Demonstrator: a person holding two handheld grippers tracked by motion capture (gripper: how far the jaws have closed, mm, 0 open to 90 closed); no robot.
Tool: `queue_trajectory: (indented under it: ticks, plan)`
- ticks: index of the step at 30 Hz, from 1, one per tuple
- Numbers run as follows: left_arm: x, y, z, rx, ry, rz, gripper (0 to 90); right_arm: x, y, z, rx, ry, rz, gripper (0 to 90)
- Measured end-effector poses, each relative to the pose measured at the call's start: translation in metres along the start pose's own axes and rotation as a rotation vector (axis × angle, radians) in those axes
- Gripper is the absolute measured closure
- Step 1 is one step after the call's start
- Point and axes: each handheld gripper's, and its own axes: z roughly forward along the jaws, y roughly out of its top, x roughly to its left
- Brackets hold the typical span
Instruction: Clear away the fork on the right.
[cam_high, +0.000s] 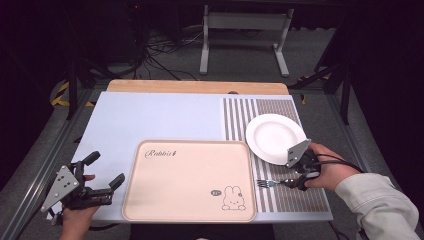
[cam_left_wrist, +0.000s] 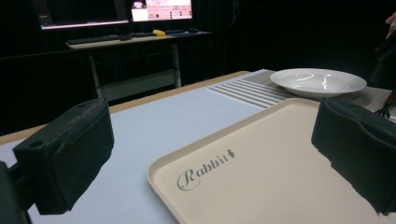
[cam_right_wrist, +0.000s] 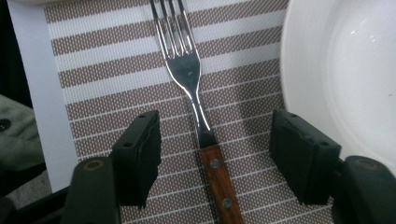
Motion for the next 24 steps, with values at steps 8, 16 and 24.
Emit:
queue_trajectory:
  ticks: [8,16,24]
  plan:
    - [0.000,0.000,0.000,0.000,-0.003,0.000,0.0,-0.001,-0.005,0.009,0.069,0.015,-0.036,45.4]
    - [0.000,0.000,0.000,0.001,-0.002,0.000,0.0,-0.005,-0.008,0.019,0.116,0.030,-0.074,57.4]
    - [0.000,0.000,0.000,0.001,-0.003,0.001,0.0,-0.006,-0.007,0.023,0.146,0.044,-0.131,75.9]
